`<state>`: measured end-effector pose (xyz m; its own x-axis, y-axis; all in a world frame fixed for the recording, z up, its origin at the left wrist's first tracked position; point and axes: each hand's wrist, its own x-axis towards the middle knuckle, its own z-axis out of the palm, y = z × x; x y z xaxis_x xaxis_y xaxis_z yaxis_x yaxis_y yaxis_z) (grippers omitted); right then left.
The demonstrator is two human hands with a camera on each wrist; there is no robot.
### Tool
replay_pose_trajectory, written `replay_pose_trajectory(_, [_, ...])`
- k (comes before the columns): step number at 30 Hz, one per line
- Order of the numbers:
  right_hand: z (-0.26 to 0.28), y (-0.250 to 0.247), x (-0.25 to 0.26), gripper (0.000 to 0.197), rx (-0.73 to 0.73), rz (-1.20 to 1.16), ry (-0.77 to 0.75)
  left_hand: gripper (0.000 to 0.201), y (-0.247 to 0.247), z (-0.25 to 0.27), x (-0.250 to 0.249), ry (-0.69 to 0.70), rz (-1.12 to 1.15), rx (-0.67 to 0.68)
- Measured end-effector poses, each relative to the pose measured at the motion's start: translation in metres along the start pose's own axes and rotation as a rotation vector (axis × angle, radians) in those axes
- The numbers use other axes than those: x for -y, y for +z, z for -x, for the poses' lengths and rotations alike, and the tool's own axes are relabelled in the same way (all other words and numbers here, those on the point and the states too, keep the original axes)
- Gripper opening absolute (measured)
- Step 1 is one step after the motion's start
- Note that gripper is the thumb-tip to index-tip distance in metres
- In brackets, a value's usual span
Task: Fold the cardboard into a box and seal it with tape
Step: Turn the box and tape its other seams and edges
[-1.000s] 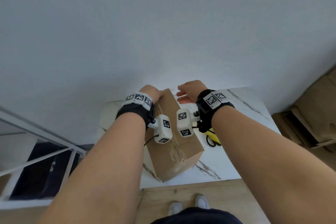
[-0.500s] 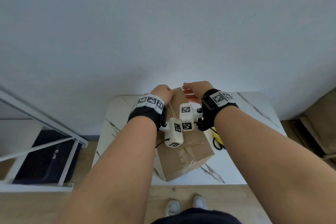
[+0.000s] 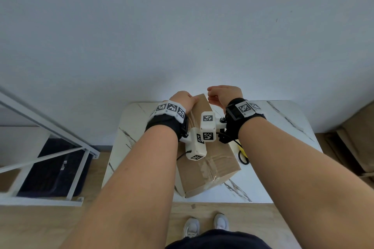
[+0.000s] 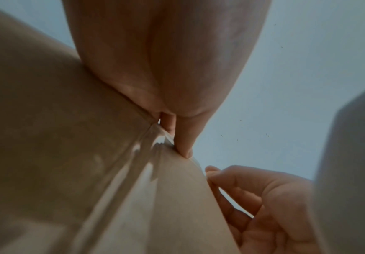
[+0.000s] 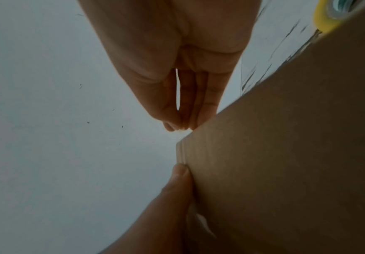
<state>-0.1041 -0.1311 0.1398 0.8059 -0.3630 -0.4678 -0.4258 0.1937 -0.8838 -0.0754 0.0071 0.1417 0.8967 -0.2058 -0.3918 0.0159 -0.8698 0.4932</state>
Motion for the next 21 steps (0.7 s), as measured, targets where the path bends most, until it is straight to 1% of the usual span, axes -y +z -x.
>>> replay_pose_trajectory(3, [-0.006,0.006,0.003,0.016,0.010,0.119,0.120,0.031,0.000,0.000,0.000,-0.005,0.008,0.001])
replay_pose_trajectory(6, [-0.005,0.007,0.003,0.012,0.075,0.172,0.212,0.038,-0.001,0.001,0.000,0.001,0.000,0.005])
replay_pose_trajectory(8, [-0.003,0.006,0.004,0.010,0.109,0.162,0.247,0.032,-0.001,0.001,0.000,0.013,-0.011,0.009])
replay_pose_trajectory(10, [0.001,0.005,0.006,0.007,0.142,0.278,0.279,0.028,0.000,0.000,0.000,0.020,-0.008,0.001])
replay_pose_trajectory(12, [0.001,0.003,0.007,0.017,0.146,0.388,0.279,0.026,-0.001,-0.001,0.000,0.031,0.002,-0.007])
replay_pose_trajectory(14, [0.001,0.001,0.008,0.026,0.179,0.368,0.255,0.026,-0.001,0.000,0.001,0.037,0.001,-0.008])
replay_pose_trajectory(17, [0.008,-0.005,0.011,0.028,0.254,0.480,0.238,0.027,-0.001,-0.001,0.002,0.035,0.012,-0.012])
replay_pose_trajectory(21, [0.008,-0.007,0.014,0.033,0.229,0.455,0.194,0.029,0.000,0.000,0.000,0.032,0.022,-0.023])
